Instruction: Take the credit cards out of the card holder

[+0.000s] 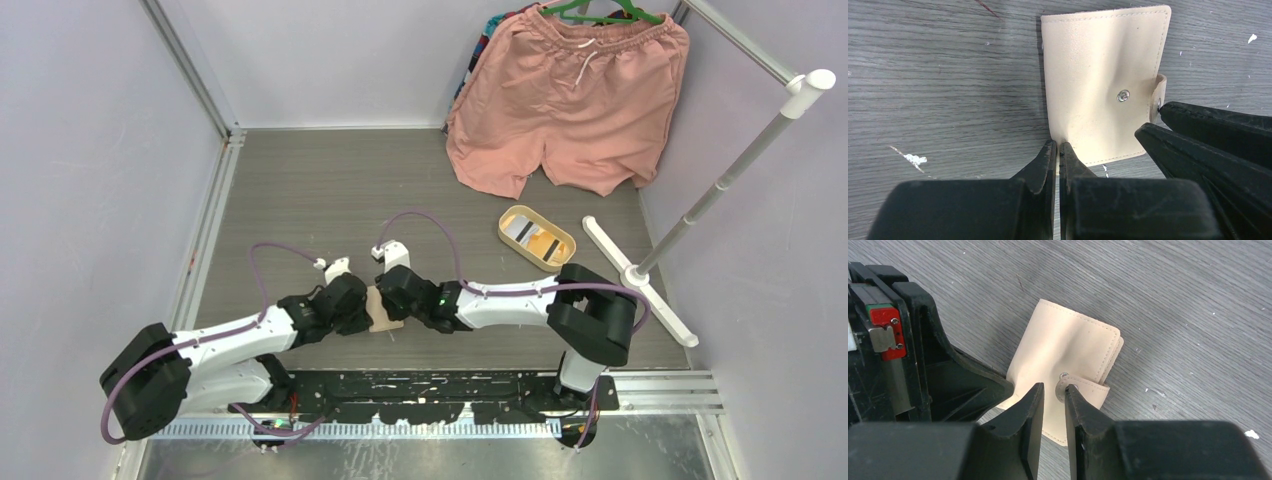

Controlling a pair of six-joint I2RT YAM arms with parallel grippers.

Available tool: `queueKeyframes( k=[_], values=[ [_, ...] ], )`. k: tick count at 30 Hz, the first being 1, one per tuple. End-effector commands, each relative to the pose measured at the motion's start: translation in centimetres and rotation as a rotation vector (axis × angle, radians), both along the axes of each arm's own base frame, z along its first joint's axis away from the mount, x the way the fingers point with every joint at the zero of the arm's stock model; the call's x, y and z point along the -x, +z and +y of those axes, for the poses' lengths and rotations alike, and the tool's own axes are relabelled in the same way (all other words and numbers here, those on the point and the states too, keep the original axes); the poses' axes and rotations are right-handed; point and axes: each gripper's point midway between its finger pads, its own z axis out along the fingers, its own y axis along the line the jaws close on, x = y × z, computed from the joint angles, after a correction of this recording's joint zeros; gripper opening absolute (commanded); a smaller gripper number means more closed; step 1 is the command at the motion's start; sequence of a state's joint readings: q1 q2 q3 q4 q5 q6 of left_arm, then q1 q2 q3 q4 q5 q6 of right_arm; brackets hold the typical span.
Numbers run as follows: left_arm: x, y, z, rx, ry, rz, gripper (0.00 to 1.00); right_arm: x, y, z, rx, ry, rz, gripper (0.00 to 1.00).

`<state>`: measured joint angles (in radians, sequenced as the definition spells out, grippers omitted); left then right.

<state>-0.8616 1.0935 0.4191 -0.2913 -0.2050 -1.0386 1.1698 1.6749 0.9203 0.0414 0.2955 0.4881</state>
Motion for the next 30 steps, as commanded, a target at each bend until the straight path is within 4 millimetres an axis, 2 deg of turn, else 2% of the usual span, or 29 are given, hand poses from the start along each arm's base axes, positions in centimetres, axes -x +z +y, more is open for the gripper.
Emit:
queueKeyframes(
  k=[1,11,19,30],
  values=[
    [0.0,-0.46,0.22,-0.03,-0.01,0.01,0.0,-0.58,2.7,1.1,-0.029,0.001,-0.064,0.28],
    [-0.16,-0.33,0.18,-0.034,-0.011,0.008,0.0,-0.71,2.68,1.47,0.03,-0.001,-0.125,0.28],
    [-0.32,-0.23,-0.11,-0.034,-0.017,0.008,0.0,-0.53,1.9,0.84,0.119,-0.002,-0.142,0.27],
    [-0.27,-0.31,-0.09,-0.035,-0.019,0.01,0.0,-0.6,1.89,0.56,0.141,-0.011,-0.165,0.3]
  ],
)
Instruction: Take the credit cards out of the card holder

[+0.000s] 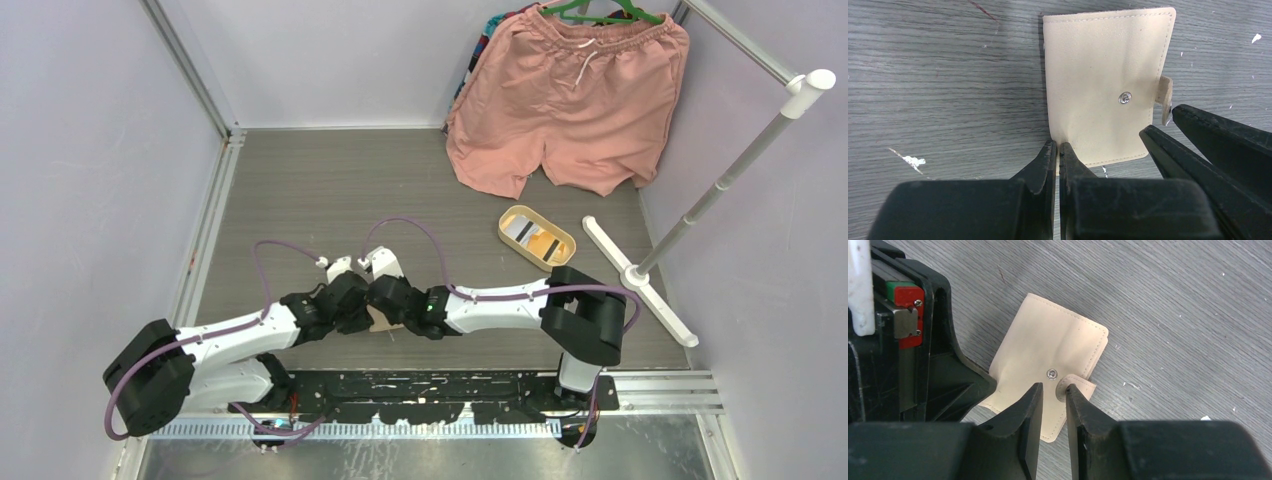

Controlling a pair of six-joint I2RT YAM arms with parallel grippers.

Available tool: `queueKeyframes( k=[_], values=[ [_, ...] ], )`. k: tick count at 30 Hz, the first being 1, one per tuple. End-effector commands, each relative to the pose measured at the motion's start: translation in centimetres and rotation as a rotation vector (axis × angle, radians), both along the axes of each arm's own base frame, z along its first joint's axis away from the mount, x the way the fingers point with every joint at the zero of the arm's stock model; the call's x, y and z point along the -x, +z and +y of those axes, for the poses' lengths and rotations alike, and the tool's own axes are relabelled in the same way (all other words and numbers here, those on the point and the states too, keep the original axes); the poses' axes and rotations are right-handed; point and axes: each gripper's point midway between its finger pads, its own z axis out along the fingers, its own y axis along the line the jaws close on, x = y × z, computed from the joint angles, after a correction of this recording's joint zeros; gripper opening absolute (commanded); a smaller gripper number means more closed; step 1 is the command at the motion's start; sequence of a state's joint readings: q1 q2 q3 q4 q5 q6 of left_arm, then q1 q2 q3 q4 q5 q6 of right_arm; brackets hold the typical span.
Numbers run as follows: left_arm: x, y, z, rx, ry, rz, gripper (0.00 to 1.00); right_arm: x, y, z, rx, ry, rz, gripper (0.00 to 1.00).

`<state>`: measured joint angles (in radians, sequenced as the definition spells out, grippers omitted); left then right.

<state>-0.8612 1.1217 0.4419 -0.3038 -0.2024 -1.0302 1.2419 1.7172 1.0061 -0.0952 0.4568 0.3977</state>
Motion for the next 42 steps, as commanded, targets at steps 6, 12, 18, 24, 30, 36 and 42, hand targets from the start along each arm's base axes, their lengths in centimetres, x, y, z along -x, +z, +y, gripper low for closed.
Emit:
queueKeyframes(
  k=[6,12,18,24,30,36,42],
  values=[
    [-0.1,-0.3,0.2,-0.019,-0.008,0.0,0.0,-0.8,1.5,1.1,-0.026,-0.023,-0.051,0.29],
    [-0.1,-0.2,0.2,-0.019,-0.007,0.0,0.0,-1.2,1.7,0.9,-0.022,-0.042,-0.067,0.24],
    [0.0,-0.3,0.3,-0.02,-0.008,0.002,0.0,-1.5,1.5,0.6,-0.016,-0.064,-0.076,0.15],
    [0.1,-0.4,0.4,-0.022,-0.007,0.004,0.0,-1.2,1.9,0.9,-0.063,-0.069,-0.065,0.01],
    [0.1,-0.4,0.4,-0.021,-0.006,0.004,0.0,-0.3,1.5,2.1,-0.172,-0.033,0.023,0.01],
    [0.2,-0.5,0.6,-0.022,-0.004,0.004,0.0,0.0,2.1,2.6,-0.271,-0.003,0.081,0.01],
    [0.2,-0.4,0.4,-0.018,-0.005,0.006,0.0,-0.1,1.5,2.6,-0.289,-0.01,0.113,0.01]
  ],
)
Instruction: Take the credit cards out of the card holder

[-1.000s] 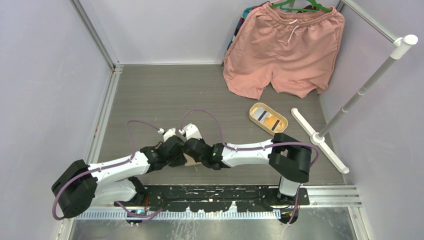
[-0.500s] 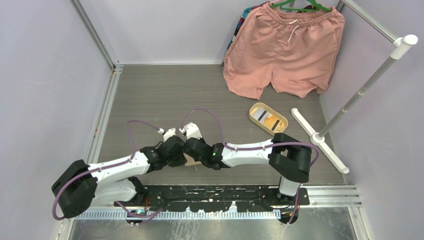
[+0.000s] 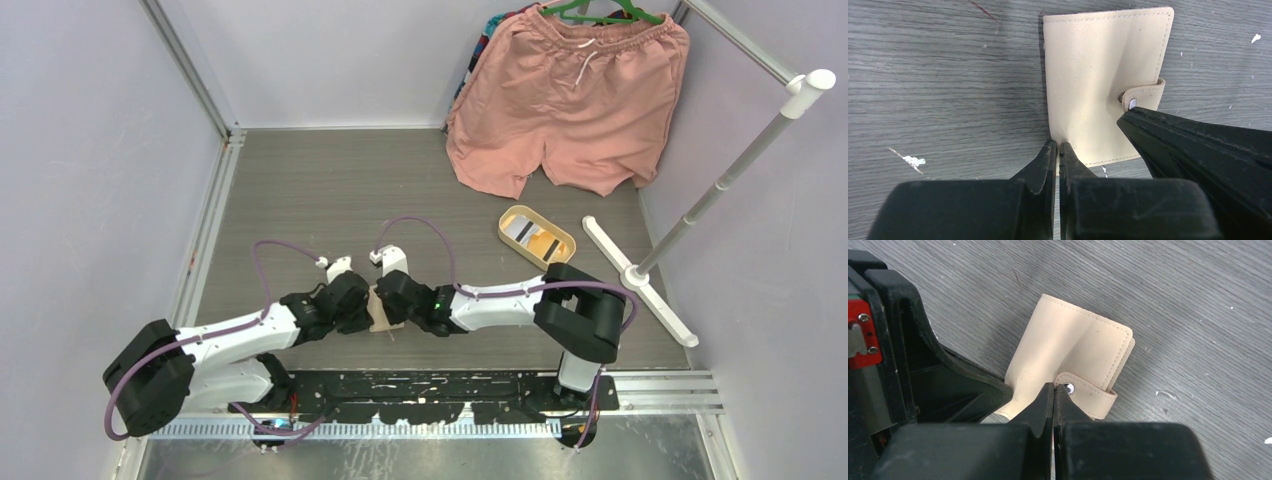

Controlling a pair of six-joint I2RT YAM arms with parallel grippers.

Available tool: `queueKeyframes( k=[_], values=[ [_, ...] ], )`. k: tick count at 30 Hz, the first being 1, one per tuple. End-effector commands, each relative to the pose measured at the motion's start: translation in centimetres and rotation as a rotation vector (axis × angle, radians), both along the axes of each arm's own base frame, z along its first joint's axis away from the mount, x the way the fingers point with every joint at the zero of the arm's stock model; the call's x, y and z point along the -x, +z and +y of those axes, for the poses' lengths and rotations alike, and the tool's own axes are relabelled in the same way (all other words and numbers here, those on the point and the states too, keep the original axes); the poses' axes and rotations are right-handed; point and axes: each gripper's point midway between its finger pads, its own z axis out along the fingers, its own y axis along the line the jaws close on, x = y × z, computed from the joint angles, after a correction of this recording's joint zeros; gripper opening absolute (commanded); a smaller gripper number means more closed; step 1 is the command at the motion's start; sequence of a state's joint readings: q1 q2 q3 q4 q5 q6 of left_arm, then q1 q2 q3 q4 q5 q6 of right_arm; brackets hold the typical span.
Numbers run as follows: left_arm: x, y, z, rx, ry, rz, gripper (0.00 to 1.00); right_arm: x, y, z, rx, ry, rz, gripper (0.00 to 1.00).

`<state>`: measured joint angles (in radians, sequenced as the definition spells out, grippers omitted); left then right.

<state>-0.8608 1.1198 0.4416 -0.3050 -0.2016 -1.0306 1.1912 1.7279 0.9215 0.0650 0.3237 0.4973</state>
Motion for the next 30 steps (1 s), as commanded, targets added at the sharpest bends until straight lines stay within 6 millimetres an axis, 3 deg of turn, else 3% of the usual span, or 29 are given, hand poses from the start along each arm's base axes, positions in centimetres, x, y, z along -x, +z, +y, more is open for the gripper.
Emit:
queueKeyframes(
  k=[1,11,30],
  values=[
    [0.3,-0.4,0.4,-0.02,-0.007,0.006,0.0,-0.3,3.0,1.6,-0.139,-0.003,-0.001,0.01],
    [0.3,-0.4,0.5,-0.02,-0.004,0.007,0.0,-1.3,2.1,0.9,-0.148,-0.04,0.017,0.01],
    [0.3,-0.6,0.6,-0.026,-0.004,0.011,0.0,-1.3,-0.9,0.8,-0.212,-0.058,0.116,0.01]
  ],
)
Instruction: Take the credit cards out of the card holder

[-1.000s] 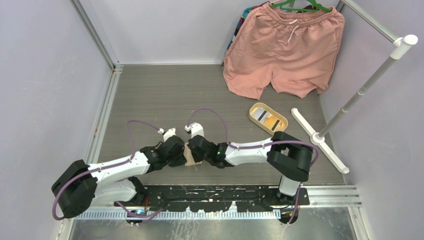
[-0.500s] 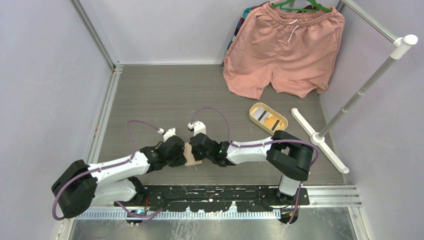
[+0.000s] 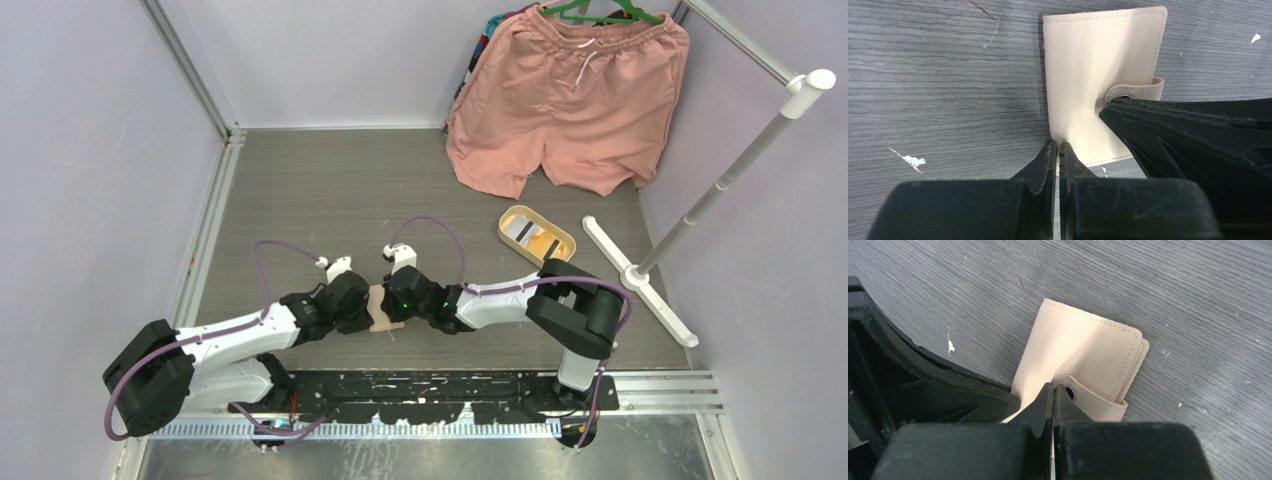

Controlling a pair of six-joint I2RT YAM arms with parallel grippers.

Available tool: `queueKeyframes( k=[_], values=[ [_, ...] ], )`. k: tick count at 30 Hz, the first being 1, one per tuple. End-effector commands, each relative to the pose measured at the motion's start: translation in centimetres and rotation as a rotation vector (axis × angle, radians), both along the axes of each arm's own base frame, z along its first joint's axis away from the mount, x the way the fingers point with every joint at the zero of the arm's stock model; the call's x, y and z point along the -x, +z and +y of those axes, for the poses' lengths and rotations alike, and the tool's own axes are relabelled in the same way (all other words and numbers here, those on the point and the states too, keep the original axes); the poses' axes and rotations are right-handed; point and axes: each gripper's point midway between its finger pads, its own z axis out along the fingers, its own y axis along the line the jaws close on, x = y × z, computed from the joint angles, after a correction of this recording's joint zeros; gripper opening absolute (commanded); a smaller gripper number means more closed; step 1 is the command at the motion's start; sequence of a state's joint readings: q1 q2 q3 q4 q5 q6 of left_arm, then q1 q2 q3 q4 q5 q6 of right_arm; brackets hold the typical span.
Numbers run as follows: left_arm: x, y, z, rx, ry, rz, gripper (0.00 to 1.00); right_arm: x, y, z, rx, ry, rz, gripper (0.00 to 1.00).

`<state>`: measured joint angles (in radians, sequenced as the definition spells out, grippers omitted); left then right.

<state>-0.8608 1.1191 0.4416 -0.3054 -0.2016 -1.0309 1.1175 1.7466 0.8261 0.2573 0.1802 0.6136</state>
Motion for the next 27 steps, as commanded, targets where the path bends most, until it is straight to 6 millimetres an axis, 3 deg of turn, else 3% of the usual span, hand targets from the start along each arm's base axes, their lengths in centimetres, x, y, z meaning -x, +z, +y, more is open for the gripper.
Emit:
queueKeyframes(
  k=[1,14,27],
  values=[
    [0.3,-0.6,0.6,-0.026,-0.004,0.011,0.0,-0.9,0.2,0.3,-0.041,-0.026,-0.004,0.01],
    [0.4,-0.8,0.6,-0.03,-0.004,0.015,0.0,-1.6,-1.3,-1.7,-0.062,-0.08,0.037,0.01],
    [0.4,-0.8,0.7,-0.037,-0.004,0.02,0.0,-1.4,-5.2,-2.6,-0.134,-0.114,0.13,0.01]
  ],
)
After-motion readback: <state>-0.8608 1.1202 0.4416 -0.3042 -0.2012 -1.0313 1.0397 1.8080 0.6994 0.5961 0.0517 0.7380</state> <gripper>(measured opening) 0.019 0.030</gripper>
